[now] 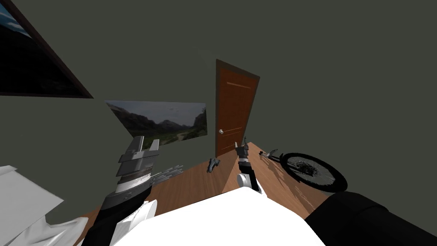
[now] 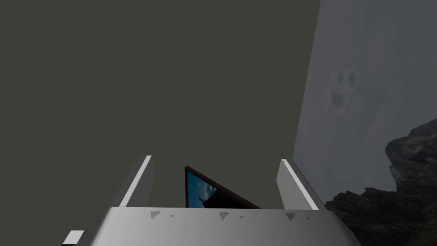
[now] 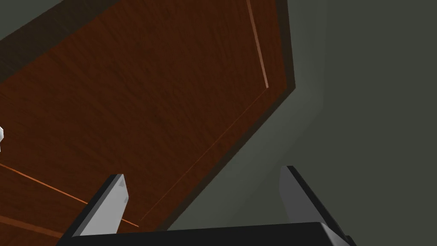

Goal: Pull the door open

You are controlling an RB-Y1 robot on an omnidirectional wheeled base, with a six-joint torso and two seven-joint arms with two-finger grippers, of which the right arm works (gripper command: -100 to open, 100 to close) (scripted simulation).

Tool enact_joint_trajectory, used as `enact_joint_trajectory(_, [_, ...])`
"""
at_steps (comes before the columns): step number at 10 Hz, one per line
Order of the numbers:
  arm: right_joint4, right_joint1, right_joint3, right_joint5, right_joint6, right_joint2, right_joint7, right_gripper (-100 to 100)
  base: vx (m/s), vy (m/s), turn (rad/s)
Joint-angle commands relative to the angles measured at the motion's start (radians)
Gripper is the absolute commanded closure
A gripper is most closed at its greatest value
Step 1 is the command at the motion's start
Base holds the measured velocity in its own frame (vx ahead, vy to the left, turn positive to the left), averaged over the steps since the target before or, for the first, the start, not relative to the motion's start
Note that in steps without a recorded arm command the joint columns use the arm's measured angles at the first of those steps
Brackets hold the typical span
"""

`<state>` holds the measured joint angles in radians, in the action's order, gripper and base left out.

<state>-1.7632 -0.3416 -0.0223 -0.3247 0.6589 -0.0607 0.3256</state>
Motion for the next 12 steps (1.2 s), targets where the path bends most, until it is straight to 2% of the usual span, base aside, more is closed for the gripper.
enact_joint_trajectory(1, [0.050,0.025,-0.005,-0.025,0.012,-0.011,0.047,-100,0.052,-0.079,0.242])
enact_joint_trajectory(2, [0.059,0.025,-0.005,-0.025,0.012,-0.011,0.047,-100,0.038,-0.067,0.075])
enact_joint_trajectory(3, [0.094,0.042,-0.010,-0.042,0.020,-0.017,0.078,-100,0.028,-0.062,0.095])
enact_joint_trajectory(4, [0.098,0.042,-0.010,-0.042,0.020,-0.017,0.078,-100,0.016,-0.048,0.074])
enact_joint_trajectory(6, [0.171,0.076,-0.019,-0.077,0.036,-0.029,0.140,-100,0.029,-0.058,0.177])
enact_joint_trajectory(7, [0.178,0.076,-0.019,-0.077,0.036,-0.029,0.140,-100,0.047,-0.075,0.070])
enact_joint_trajectory(9, [0.243,0.111,-0.028,-0.113,0.052,-0.042,0.203,-100,0.036,-0.080,0.170])
enact_joint_trajectory(10, [0.260,0.111,-0.028,-0.113,0.052,-0.042,0.203,-100,0.029,-0.075,0.085])
enact_joint_trajectory(12, [0.331,0.147,-0.037,-0.149,0.069,-0.053,0.267,-100,0.024,-0.090,0.178])
